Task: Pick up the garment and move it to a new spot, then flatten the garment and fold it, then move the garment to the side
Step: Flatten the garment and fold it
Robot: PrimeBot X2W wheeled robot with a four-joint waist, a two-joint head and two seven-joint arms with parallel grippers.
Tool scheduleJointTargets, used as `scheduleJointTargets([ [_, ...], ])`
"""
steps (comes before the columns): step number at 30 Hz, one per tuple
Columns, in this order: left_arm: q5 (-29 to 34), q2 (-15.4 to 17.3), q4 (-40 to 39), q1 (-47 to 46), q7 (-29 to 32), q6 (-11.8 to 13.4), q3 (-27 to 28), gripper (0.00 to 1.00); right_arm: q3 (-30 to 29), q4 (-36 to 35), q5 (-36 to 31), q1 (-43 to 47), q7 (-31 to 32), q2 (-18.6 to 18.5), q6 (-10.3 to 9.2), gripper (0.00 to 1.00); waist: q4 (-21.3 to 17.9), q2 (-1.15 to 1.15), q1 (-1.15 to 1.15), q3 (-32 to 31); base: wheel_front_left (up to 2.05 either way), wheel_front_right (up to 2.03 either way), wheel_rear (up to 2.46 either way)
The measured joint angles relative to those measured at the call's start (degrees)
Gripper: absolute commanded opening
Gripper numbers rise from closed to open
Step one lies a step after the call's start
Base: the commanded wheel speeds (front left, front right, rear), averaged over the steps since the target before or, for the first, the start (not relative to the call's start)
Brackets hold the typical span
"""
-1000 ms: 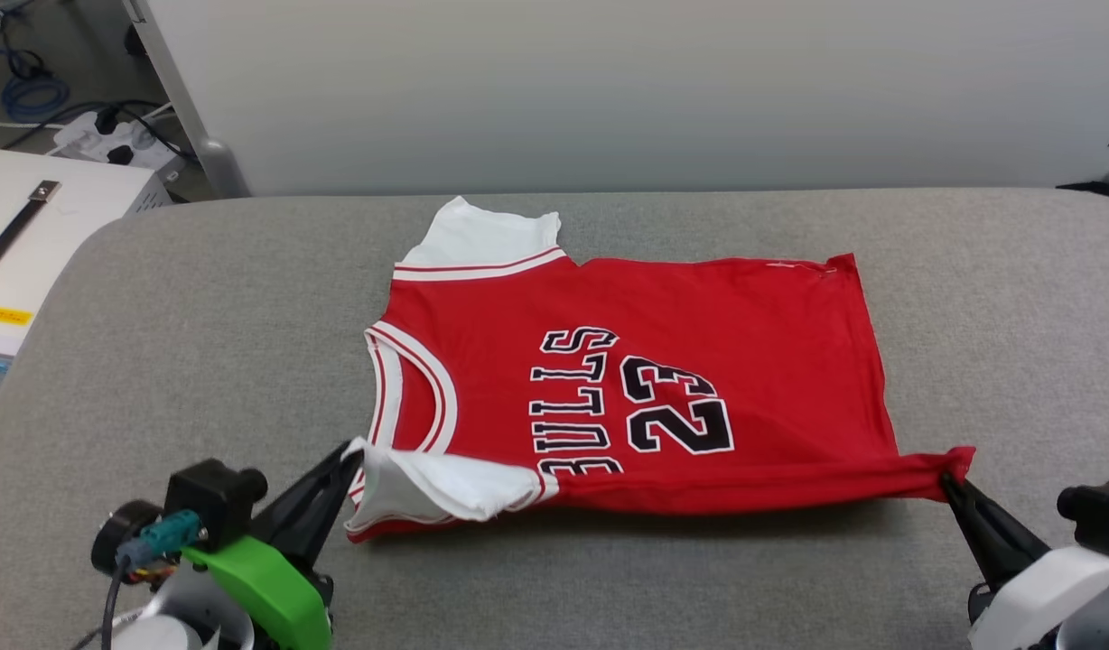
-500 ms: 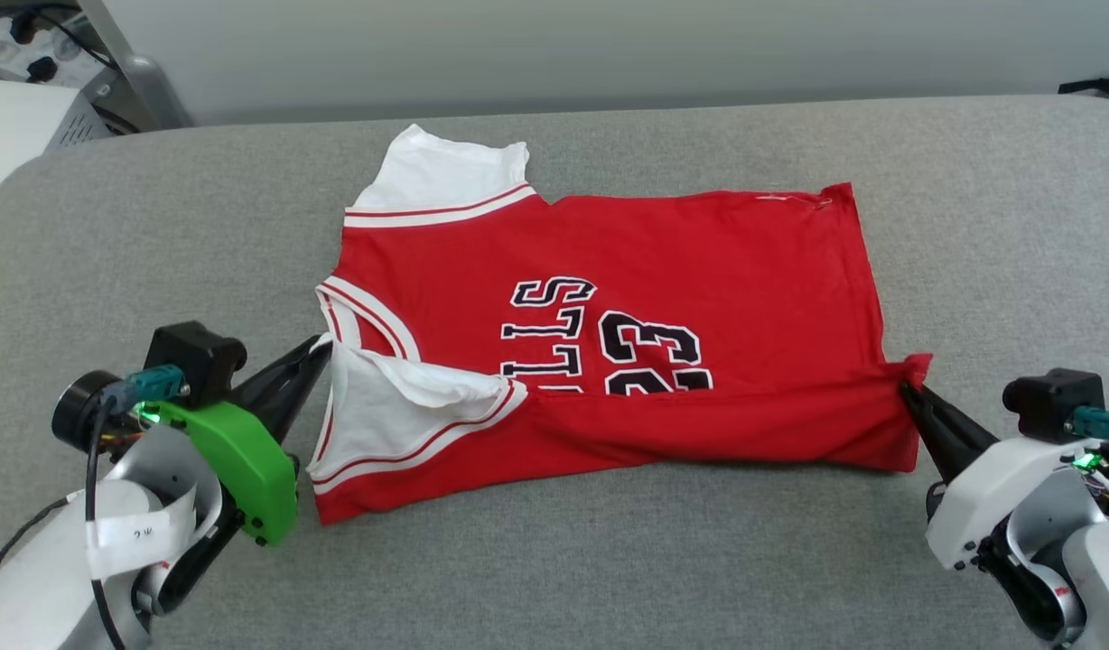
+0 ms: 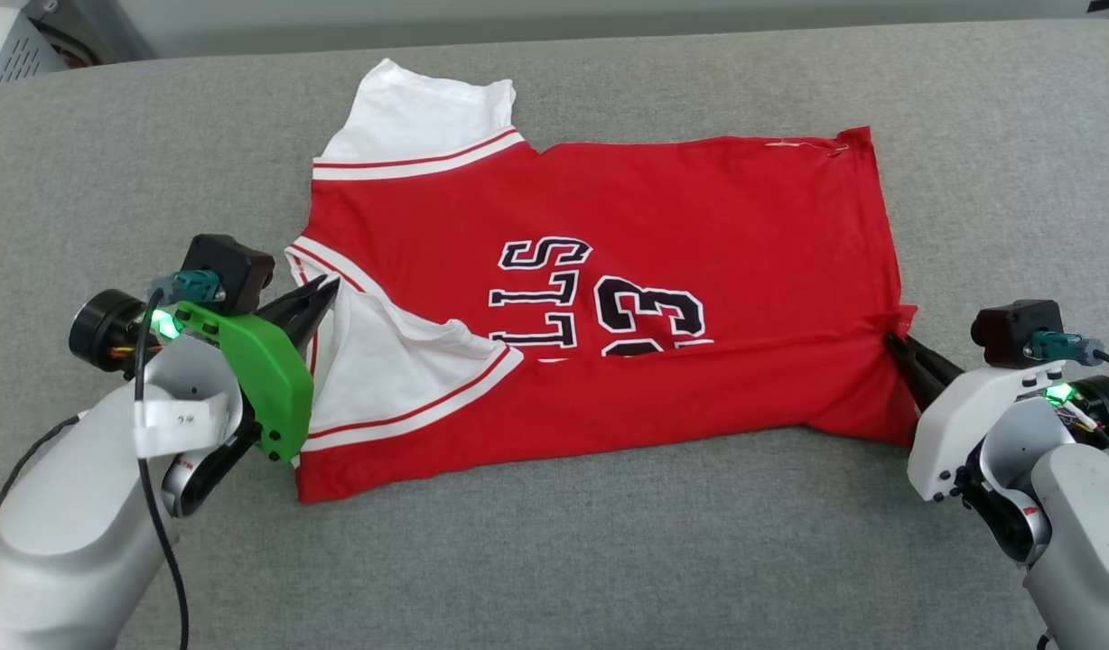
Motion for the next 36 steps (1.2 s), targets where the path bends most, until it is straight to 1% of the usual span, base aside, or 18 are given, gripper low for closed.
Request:
scheduleJointTargets([
  [1, -0.15, -0.52, 1.21, -0.37, 0.26, -0.03, -0.13, 0.38, -0.03, 0.86, 0.02, -0.27, 0.05, 0.1, 0.0, 0.0, 0.14, 0.0, 0.0, 0.06, 0.0, 0.0, 0.0],
  [2, -0.48, -1.25, 3.04, -0.64, 1.0, -0.03, -0.27, 1.0, -0.05, 2.13, 0.03, -0.66, 0.63, 0.25, 0.0, 0.38, 0.31, 0.0, 0.0, 0.04, 0.0, 0.0, 0.0],
  [3, -0.64, -1.71, 4.58, -0.7, 1.15, -0.03, -0.66, 1.0, 0.13, 3.01, 0.02, -0.9, 0.96, 0.33, 0.0, 1.0, 0.41, 0.0, 0.0, -0.11, 0.0, 0.0, 0.0],
  [9, -0.74, -5.22, 10.45, -0.83, -1.75, 0.26, -1.32, 1.0, 0.73, 5.28, 0.01, -1.1, -0.03, 0.93, 0.0, 1.0, 0.67, 0.0, 0.0, -2.02, 0.0, 0.0, 0.0],
  [12, -1.85, -6.64, 12.49, -0.57, -4.0, 1.44, -0.19, 1.0, 0.76, 5.14, 0.0, -1.04, -0.45, 0.85, 0.0, 1.0, 0.79, 0.0, 0.0, -3.46, 0.0, 0.0, 0.0],
  [14, -2.47, -7.1, 13.13, 0.04, -5.35, 2.45, 0.68, 1.0, 0.65, 4.5, 0.0, -0.8, -0.51, 0.62, 0.0, 1.0, 0.85, 0.0, 0.0, -4.52, 0.0, 0.0, 0.0],
  [18, -5.2, -7.75, 12.49, 2.89, -8.18, 5.86, 3.89, 1.0, -0.88, 1.41, -0.12, 1.12, 1.38, -0.27, 0.0, 1.0, 0.97, 0.0, 0.0, -6.83, 0.0, 0.0, 0.0],
  [20, -7.53, -8.14, 10.49, 5.17, -9.24, 7.56, 6.0, 1.0, -2.47, -1.03, -0.83, 2.97, 2.76, -0.64, 0.0, 1.0, 1.02, 0.0, 0.0, -7.95, 0.0, 0.0, 0.0],
  [22, -9.28, -8.23, 7.97, 7.47, -10.17, 8.45, 7.21, 1.0, -3.3, -3.87, -1.77, 4.86, 4.42, -1.13, 0.0, 1.0, 1.09, 0.0, 0.0, -8.82, 0.0, 0.0, 0.0],
  [24, -9.94, -8.13, 5.12, 9.64, -10.51, 9.73, 7.79, 1.0, -5.37, -7.08, -3.16, 7.18, 6.59, -1.45, 0.0, 1.0, 1.27, 0.0, -0.01, -9.47, 0.0, 0.0, 0.0],
  [26, -10.43, -7.77, 2.7, 11.67, -10.0, 11.24, 8.05, 1.0, -7.66, -10.16, -4.88, 9.37, 8.98, -1.41, 0.0, 1.0, 1.47, 0.0, -0.01, -9.79, 0.0, 0.0, 0.0],
  [29, -11.41, -6.69, -1.15, 14.63, -8.49, 13.91, 8.84, 1.0, -11.23, -15.13, -6.36, 12.8, 13.56, 0.38, 0.0, 1.0, 1.59, 0.0, -0.01, -9.83, 0.0, 0.0, 0.0],
  [32, -12.62, -5.14, -5.24, 17.45, -3.64, 16.52, 8.01, 1.0, -14.3, -19.62, -8.08, 16.42, 19.19, 2.93, 0.0, 1.0, 1.58, 0.0, -0.01, -9.42, 0.0, 0.0, 0.0],
  [34, -12.95, -4.37, -8.76, 19.61, 0.41, 18.89, 6.71, 1.0, -16.31, -22.6, -9.17, 18.66, 22.86, 4.94, 0.0, 1.0, 1.53, 0.0, -0.01, -8.96, 0.0, 0.0, 0.0],
  [36, -13.13, -3.74, -11.71, 21.13, 3.69, 20.67, 5.61, 1.0, -17.74, -25.3, -10.01, 20.24, 25.97, 6.75, 0.0, 1.0, 1.45, 0.0, -0.01, -8.46, 0.0, 0.0, 0.0],
])
